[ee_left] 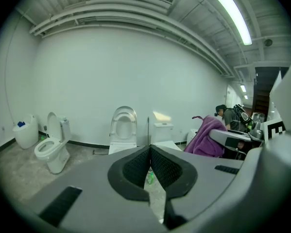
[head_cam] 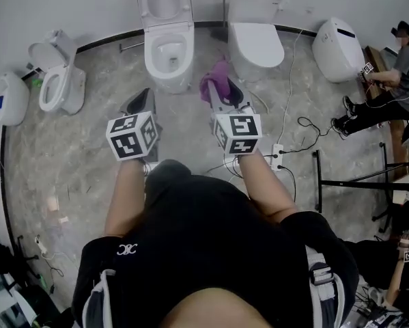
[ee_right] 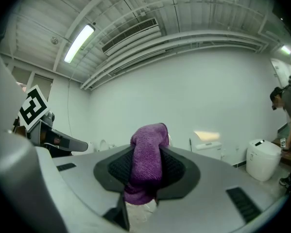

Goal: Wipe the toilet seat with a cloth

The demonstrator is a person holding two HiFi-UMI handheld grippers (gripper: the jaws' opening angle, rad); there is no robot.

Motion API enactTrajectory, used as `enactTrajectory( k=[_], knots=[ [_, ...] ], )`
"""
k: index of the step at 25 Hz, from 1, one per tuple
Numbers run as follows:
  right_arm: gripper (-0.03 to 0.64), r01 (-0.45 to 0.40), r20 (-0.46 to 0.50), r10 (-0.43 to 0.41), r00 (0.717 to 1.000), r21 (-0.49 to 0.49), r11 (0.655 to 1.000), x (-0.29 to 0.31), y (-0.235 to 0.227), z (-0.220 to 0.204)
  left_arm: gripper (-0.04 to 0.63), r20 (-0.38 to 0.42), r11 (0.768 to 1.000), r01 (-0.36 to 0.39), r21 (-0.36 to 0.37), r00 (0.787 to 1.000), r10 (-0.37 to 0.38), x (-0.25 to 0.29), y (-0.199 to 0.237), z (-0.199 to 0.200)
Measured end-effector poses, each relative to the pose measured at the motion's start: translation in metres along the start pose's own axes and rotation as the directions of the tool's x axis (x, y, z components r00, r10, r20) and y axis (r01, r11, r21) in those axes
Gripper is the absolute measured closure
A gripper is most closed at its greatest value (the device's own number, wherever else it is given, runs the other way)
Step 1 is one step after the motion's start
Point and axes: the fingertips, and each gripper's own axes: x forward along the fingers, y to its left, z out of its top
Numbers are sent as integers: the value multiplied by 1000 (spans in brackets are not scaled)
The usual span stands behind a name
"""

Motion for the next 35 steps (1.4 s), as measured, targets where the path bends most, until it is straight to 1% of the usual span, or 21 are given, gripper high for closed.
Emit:
enactTrajectory(
  k=[4,7,12,16,25,35],
  knots=[
    [497,-29,-9,29,1000,-7,1000,13,-9,-2,584,-6,999,-37,-14,999,37,12,4,0],
    [497,-48,-19,48,999,-26,998,24,-10,-5,586,-7,999,-52,-10,999,52,23,10,4],
    [497,-49,-27,48,998,-26,998,49,-24,-11,586,-12,999,-47,12,999,47,53,14,12],
    [497,-33,-30,33,999,-13,999,83,-33,-19,586,-10,999,-40,20,999,40,86,31,21],
    [497,-60,-46,59,997,-29,998,195,-32,-20,586,-5,999,-43,-8,999,43,168,95,56],
    [497,-68,-128,65,990,-21,997,354,-34,-35,586,-66,998,-52,-42,997,49,281,192,93]
  ],
)
